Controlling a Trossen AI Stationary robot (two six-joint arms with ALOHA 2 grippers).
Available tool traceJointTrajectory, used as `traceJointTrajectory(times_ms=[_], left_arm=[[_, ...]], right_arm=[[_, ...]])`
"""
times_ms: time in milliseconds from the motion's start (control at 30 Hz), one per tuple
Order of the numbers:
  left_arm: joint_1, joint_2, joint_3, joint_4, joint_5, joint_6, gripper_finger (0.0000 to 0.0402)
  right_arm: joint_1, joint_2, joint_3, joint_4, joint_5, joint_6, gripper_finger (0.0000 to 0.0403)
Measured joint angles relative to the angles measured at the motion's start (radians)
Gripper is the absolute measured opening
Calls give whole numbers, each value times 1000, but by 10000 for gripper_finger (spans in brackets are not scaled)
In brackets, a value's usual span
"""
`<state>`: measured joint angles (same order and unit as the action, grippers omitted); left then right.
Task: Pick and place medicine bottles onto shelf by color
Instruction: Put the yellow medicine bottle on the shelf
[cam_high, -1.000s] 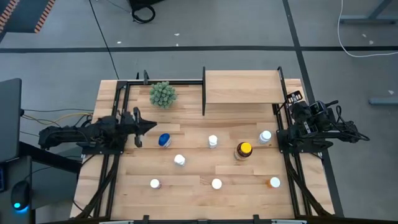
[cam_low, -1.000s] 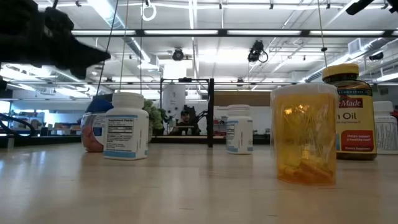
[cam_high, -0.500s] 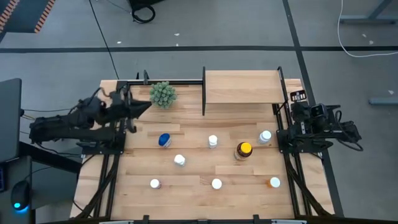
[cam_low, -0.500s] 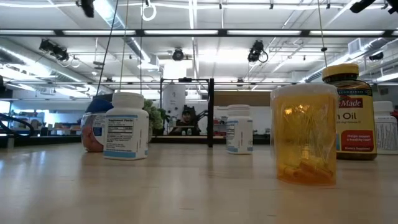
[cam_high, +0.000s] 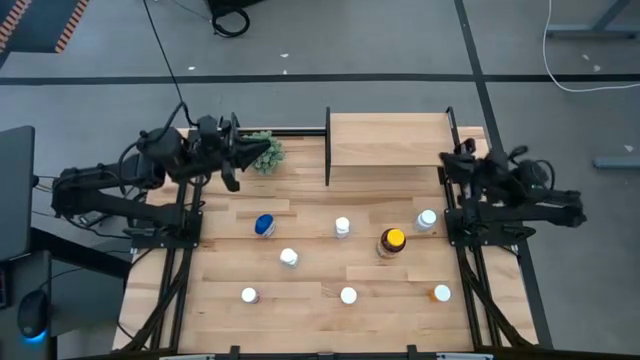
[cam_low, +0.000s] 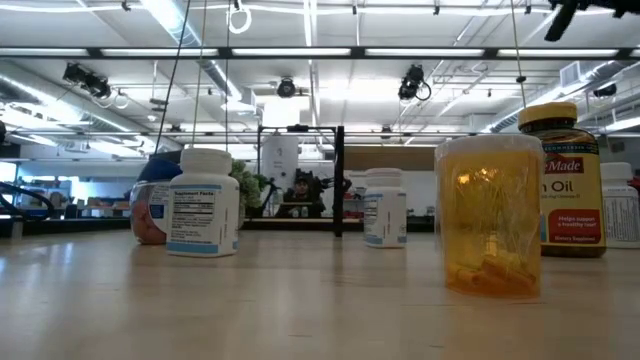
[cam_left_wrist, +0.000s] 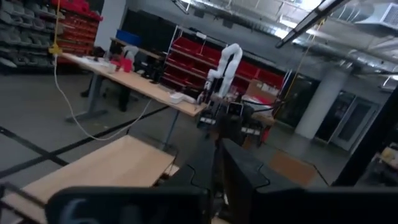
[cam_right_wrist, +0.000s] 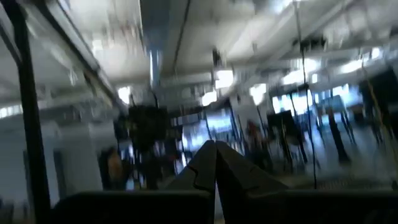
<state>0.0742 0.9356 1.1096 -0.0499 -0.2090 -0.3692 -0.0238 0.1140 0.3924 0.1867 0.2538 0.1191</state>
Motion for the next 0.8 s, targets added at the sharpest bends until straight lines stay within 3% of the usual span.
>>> traceJointTrajectory(times_ms=[167,367,567,667,800], left_arm=[[0,45,79,0,0,-15,29],[0,53,113,28,0,-147,38],[0,51,113,31,0,-256,34],[0,51,113,32,0,-297,29],[0,53,113,31,14,-326,30]], right_arm=[[0,209,265,-383,-14,124,13],[0,509,507,-1015,-220,340,13],[-1,746,640,-1011,-351,695,13],[24,828,708,-1001,-423,602,13],[78,898,767,-1002,-383,587,13]])
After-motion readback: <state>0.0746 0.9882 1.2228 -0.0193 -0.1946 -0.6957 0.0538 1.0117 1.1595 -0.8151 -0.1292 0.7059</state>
